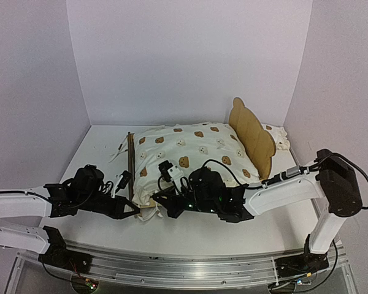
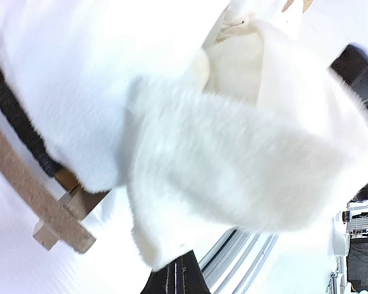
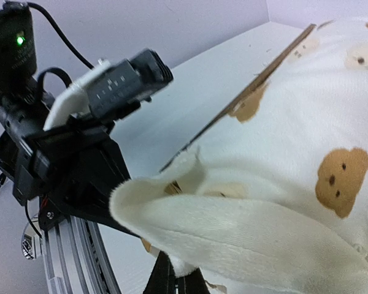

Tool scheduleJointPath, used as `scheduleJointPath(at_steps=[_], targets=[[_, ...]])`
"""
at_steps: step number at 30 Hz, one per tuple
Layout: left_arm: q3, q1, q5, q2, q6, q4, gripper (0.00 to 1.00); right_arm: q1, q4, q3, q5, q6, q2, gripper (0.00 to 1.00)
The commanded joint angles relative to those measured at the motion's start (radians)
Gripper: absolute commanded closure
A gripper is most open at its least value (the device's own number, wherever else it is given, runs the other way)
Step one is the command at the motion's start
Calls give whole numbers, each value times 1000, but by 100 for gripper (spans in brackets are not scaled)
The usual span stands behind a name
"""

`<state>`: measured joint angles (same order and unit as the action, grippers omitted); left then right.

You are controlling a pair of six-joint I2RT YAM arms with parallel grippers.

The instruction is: Set up the pet bed

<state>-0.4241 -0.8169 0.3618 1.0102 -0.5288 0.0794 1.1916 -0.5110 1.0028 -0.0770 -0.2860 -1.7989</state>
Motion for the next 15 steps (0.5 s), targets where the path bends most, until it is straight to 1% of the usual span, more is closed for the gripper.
scheduleJointPath(at_steps=[1, 6, 11, 15], targets=[[60, 4, 22, -29, -5, -10, 100, -2, -69, 99, 68, 20, -21, 100], [83, 2, 80, -60, 14, -47, 100, -3, -206, 113, 59, -31, -87, 100], [83, -9, 145, -100, 34, -74, 100, -2, -270, 113, 22, -49, -141, 100], [83, -35, 196, -130, 49, -105, 100, -2, -300, 130, 32, -79, -186, 100]])
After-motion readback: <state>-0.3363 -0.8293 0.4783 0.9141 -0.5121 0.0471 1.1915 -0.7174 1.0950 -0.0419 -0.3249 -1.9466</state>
